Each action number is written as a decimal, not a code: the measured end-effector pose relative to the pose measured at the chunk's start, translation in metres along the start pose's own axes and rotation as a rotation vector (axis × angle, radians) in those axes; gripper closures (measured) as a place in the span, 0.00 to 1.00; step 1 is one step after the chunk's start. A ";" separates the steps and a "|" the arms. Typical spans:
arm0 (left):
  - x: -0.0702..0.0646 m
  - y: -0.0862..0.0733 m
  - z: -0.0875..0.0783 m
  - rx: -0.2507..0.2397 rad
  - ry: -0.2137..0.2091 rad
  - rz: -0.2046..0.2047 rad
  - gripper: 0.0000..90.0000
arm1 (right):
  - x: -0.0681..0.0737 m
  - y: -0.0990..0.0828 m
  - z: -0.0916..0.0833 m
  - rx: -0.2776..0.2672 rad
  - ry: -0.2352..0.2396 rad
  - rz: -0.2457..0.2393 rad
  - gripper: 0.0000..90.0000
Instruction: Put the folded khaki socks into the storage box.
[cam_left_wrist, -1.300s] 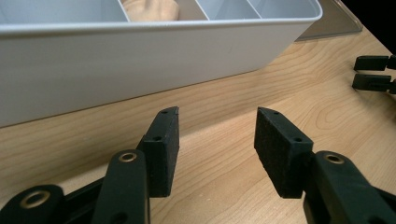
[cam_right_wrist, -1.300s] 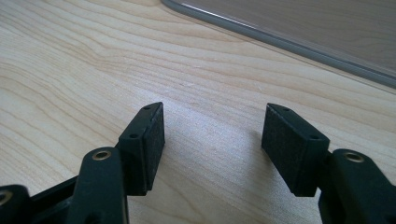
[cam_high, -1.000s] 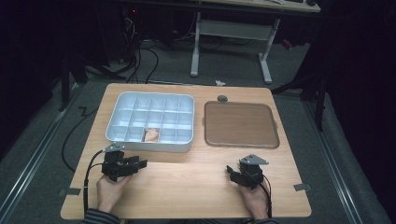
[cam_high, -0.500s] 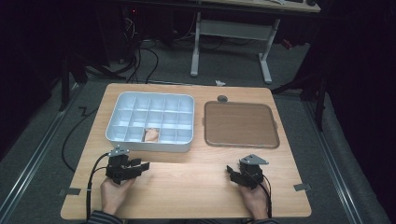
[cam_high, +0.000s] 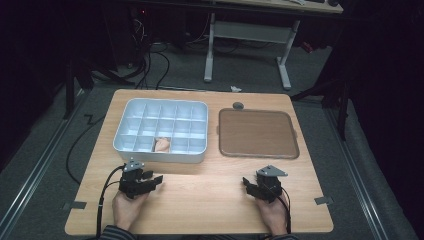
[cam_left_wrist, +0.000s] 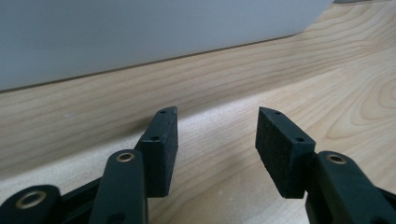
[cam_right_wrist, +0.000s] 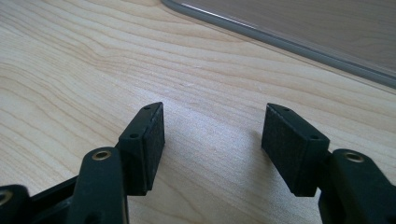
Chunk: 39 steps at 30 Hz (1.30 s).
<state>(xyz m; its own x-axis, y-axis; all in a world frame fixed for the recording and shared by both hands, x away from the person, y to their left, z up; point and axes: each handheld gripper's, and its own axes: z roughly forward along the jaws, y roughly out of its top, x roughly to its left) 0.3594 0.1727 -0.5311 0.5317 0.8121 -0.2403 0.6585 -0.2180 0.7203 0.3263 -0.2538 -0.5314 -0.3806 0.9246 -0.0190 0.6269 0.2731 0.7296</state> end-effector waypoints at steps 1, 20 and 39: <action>0.000 0.000 0.001 -0.003 0.006 0.008 0.55 | 0.000 0.000 0.000 0.000 0.000 0.000 0.44; -0.020 -0.005 0.010 -0.017 0.139 0.178 0.45 | 0.000 0.000 0.000 0.000 -0.001 0.001 0.44; -0.021 -0.005 0.010 -0.017 0.144 0.170 0.43 | 0.000 0.000 0.000 0.000 -0.001 0.001 0.44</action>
